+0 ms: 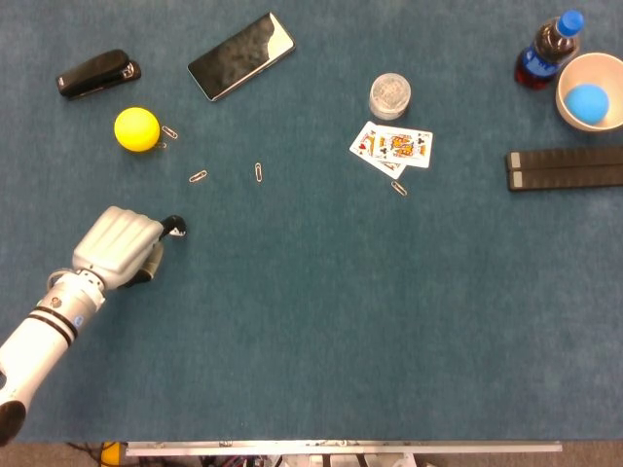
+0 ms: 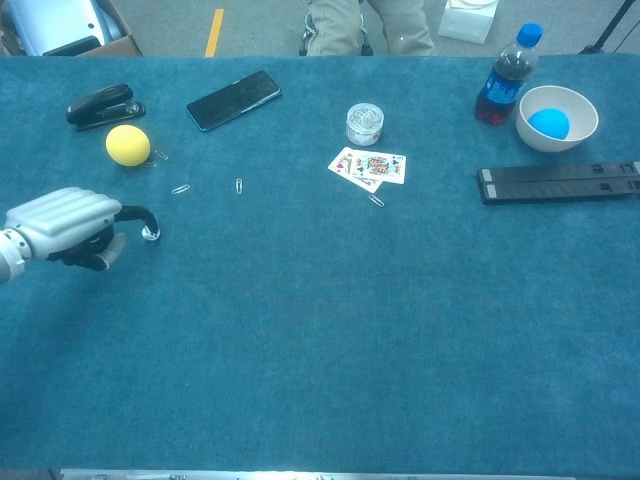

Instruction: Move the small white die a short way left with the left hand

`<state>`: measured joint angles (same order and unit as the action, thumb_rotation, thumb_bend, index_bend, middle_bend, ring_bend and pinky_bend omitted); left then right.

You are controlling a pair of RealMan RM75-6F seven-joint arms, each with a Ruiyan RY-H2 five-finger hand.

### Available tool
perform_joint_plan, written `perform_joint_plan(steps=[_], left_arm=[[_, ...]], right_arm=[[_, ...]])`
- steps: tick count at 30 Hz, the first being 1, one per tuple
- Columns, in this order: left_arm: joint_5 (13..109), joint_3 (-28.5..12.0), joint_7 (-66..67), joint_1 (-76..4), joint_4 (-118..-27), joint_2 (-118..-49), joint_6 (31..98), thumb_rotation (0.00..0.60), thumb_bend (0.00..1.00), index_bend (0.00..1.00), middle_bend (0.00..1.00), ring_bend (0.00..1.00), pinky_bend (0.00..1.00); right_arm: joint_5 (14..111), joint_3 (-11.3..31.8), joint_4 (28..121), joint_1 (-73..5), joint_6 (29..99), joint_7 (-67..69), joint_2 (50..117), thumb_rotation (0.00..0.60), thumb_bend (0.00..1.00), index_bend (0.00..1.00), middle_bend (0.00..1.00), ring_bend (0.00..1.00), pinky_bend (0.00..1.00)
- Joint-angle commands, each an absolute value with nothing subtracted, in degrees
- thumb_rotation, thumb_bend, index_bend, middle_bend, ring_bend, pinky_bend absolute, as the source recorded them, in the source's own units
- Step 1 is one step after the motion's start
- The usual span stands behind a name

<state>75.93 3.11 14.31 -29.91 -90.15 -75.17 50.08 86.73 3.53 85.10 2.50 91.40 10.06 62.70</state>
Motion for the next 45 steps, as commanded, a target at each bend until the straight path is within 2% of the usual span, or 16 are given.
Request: perform_joint_plan(steps=[1,13,28,45], left_arm=[[75.98,3.5,14.21,-29.57,-90.51,-74.44,50.48,0.6,0.73,0.25,1.0,1.0,0.94],[77.62,3.65,12.38,-28.66,-91.2,-72.71,52.81,0.6,0.73,0.25,1.0,1.0,0.94],[76.82,3.3,13.0,-30.42,-89.17,-76.89,49.74,0.6,0.73,0.24,1.0,1.0,0.94],[76.0,3.76,11.62,-29.74,-87.8,-75.77,50.14,0.6,0.73,0.24,1.0,1.0,0.94]], right_arm=[[86.88,3.52,85.37,2.56,91.6,9.89,62.69,0.6,0.27,0.45,0.38,0.23,0.33],[87.52,3.29,86.69,2.87,92.27,8.86,62.52,0.6,0.27,0.45,0.38,0.23,0.33],[87.05,3.33,86.19,3.31,92.35,9.72,62.13,0.6,0.27,0.45,0.38,0.23,0.33],[87.18,3.33,86.0,3.28,92.2,9.67,62.42,0.6,0.27,0.45,0.38,0.23,0.33]])
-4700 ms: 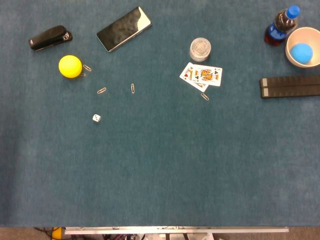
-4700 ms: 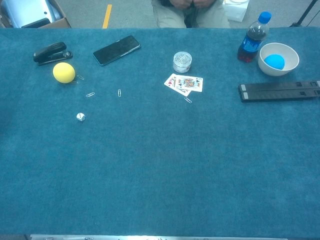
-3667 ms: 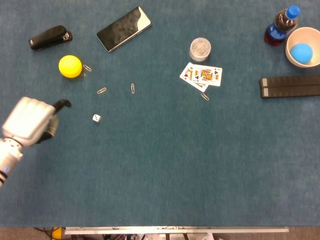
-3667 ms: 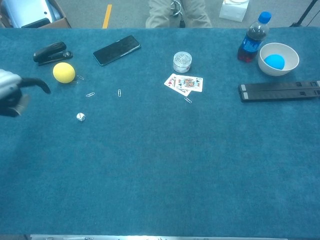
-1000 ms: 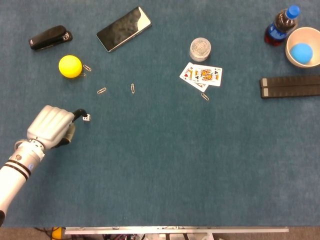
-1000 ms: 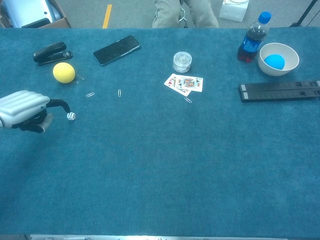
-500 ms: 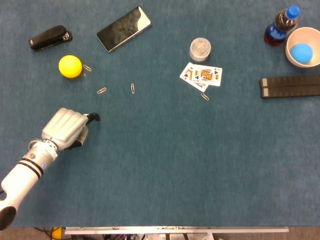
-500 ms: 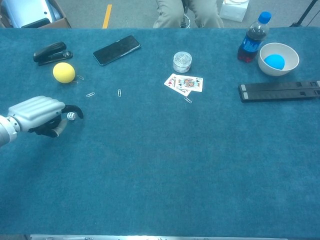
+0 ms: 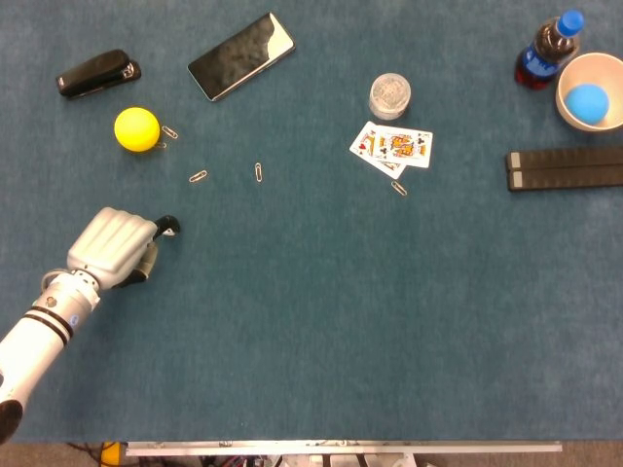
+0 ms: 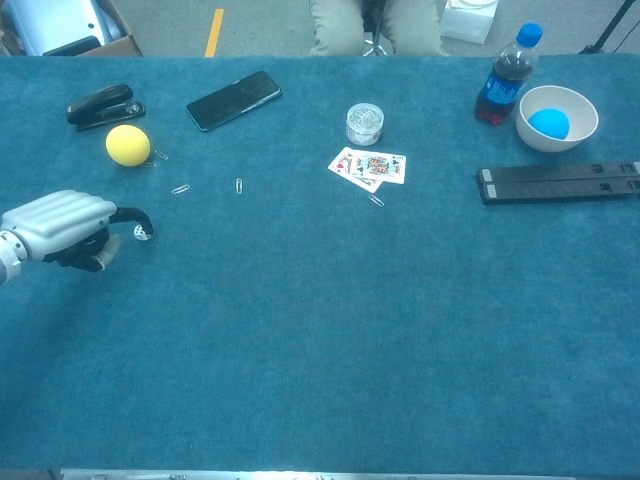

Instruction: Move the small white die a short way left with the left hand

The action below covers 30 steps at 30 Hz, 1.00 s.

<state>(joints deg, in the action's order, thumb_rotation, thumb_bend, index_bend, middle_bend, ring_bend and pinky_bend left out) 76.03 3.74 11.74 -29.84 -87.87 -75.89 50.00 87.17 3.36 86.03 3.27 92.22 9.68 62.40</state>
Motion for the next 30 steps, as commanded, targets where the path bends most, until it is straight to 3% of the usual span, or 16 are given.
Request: perform_joint_plan(steps=[1,20,30], left_arm=[[76.03,3.77,11.58,-29.69,-87.76,-75.72,50.23,0.6,0.73,0.24,1.0,1.0,0.94],[76.15,4.55,10.8,-28.19,-89.1,-72.14,51.8,0.6,0.73,0.24,1.0,1.0,0.94],[78.39,3.45,10.75,-26.76,-92.68,-69.26,57.03,0.6,0.73,0.24,1.0,0.97,0.92]], right_arm=[[87.18,3.33,85.98,3.27,92.18,9.66,62.44,0.6,0.27,0.45,0.38,0.23,0.33],[87.81,3.11,86.49,3.26,92.29,9.07,62.66,0.6,0.27,0.45,0.38,0.23,0.33],[87.71,3.31,86.45,3.16,92.29,9.35,62.47,0.6,0.27,0.45,0.38,0.23,0.33]])
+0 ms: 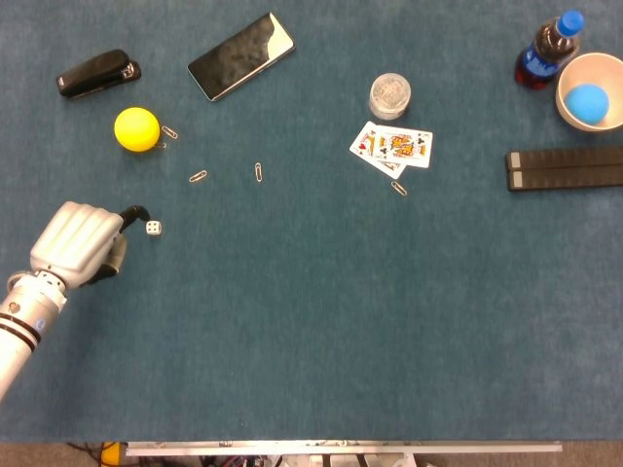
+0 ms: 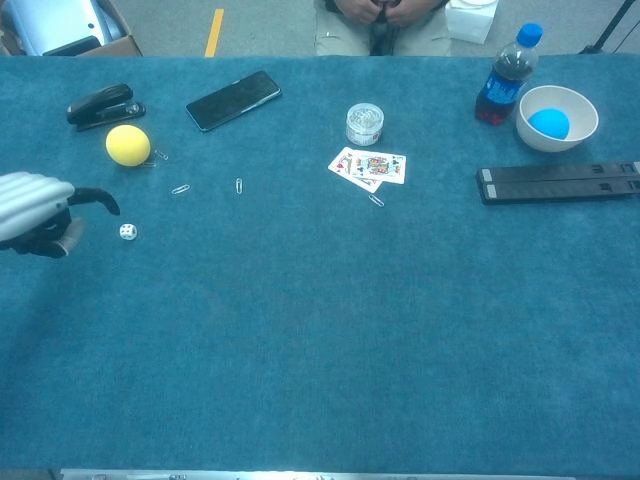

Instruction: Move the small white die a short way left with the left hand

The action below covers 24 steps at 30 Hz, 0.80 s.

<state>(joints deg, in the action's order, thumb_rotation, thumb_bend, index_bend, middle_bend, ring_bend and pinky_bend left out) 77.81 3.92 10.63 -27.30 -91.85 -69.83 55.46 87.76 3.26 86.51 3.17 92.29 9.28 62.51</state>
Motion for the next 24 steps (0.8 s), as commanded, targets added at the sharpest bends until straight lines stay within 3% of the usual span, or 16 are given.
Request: perform_joint_plan(steps=[1,9,15,21,24], left_arm=[[78.81,3.17,10.49,-26.32,-92.98,-69.11,58.32,0.6,0.73,0.23,0.99,0.94,0.9],[80.57,0.93,8.75,-21.8,-93.51,-68.21,69.24,0.6,0.72,0.17,0.63,0.55,0.66],[82.09,-0.46,8.47,-17.52,-92.41,-67.81,78.4,0.6,0.72,0.17,0.47,0.4,0.47],[81.53,-0.88,12.08,-13.52,-92.59,-67.18,84.5,0.6,0.64,0.17,0.34,0.24,0.26],[81.31,-0.84,10.99,-11.29,-92.78,-66.77,87.0,0.6,0.63,0.17,0.31,0.23,0.25]], right_arm=[[87.64,3.34,86.41,3.15,92.26,9.41,62.42,0.6,0.27,0.45,0.38,0.23,0.33],[86.94,3.62,86.81,3.18,92.08,8.79,61.95,0.6,0.27,0.45,0.38,0.23,0.33],[86.55,3.57,87.12,3.1,91.52,8.28,62.07,0.6,0.27,0.4,0.35,0.22,0.32],[86.36,3.6,87.59,2.81,90.97,7.44,62.38,0.6,0.27,0.38,0.34,0.2,0.31],[86.16,3.62,88.02,2.79,90.79,7.16,62.22,0.6,0.27,0.37,0.33,0.2,0.31]])
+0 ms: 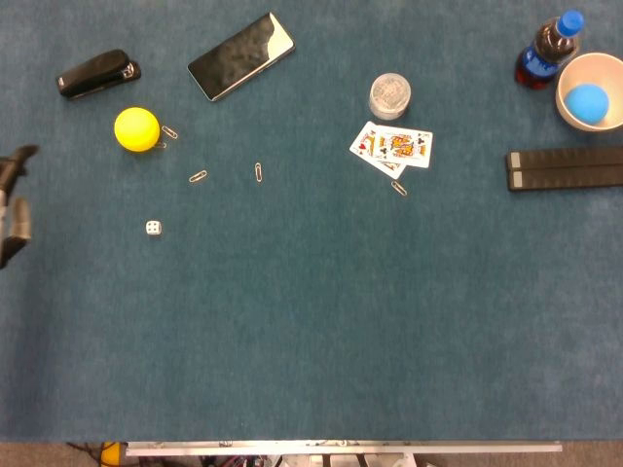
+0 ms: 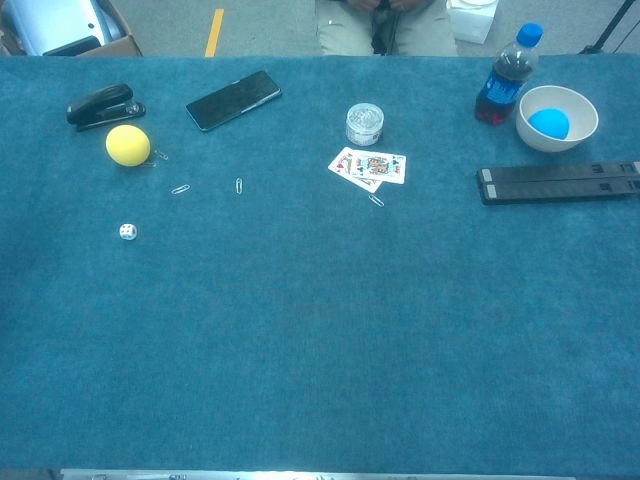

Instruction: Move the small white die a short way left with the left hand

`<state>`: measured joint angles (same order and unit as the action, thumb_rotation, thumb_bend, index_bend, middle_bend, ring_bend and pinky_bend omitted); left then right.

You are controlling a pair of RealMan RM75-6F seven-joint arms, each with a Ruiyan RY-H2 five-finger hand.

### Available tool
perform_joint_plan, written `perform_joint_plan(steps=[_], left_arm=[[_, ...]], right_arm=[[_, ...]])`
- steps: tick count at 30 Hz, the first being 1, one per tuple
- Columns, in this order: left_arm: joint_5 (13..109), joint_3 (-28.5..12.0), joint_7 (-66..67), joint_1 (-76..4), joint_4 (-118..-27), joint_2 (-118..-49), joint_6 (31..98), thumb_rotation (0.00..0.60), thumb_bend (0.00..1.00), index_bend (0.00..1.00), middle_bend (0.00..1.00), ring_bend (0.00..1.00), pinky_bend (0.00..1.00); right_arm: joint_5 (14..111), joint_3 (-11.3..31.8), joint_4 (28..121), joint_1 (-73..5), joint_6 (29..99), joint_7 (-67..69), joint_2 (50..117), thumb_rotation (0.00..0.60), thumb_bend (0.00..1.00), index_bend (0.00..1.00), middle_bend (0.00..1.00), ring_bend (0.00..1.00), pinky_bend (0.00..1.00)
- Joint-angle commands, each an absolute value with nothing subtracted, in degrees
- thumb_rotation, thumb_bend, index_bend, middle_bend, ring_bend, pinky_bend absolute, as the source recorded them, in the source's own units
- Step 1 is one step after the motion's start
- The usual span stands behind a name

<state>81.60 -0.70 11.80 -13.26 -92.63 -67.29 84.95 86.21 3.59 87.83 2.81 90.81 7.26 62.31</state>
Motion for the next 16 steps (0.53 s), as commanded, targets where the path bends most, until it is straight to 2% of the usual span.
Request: perform_joint_plan(steps=[1,6,16], left_arm=[[81.43,-0.79,10.72,-10.77,-92.64,-66.7,87.61,0.6,0.63,0.17,0.31,0.23,0.25],[82.6,-0.57,9.02,-8.81,-92.17,-66.53,89.75,0.6,0.63,0.17,0.31,0.23,0.24],[83.05,-1.18,8.32,-7.91,-92.03,-66.44,89.13,0.6,0.63,0.17,0.31,0.23,0.24]], right_arm=[[86.21,3.65,88.05,2.78,90.87,7.16,62.23,0.6,0.27,0.37,0.33,0.19,0.31],[86.92,3.57,88.03,2.65,91.13,7.42,62.36,0.6,0.27,0.37,0.33,0.19,0.3],[87.92,3.09,87.97,2.13,90.5,8.07,62.26,0.6,0.27,0.37,0.33,0.19,0.29]])
